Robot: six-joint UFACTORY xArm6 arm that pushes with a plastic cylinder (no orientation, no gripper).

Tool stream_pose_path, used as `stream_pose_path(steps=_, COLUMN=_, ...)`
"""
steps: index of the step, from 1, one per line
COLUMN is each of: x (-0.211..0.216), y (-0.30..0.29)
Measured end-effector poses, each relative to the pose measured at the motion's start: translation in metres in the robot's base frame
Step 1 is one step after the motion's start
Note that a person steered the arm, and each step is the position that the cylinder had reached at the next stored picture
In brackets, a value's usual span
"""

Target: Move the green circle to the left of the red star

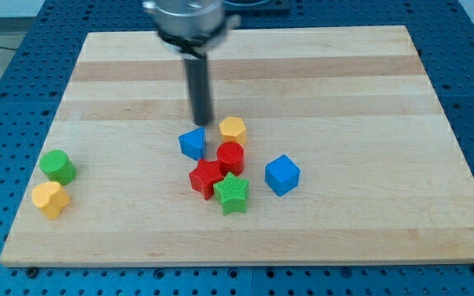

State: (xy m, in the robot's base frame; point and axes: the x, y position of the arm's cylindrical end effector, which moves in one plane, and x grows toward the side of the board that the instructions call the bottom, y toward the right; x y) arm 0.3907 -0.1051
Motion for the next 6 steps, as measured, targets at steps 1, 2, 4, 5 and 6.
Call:
stream_pose_path(steps=1, x=0.015, y=-0.129)
stream_pose_path(steps=2, x=0.086, y=-0.197)
stream_pose_path(steps=4, x=0.115, y=-0.121)
stream_pose_path(steps=5, x=0.124, y=-0.073)
stream_pose_path(steps=6, x=0.144, y=-0.047)
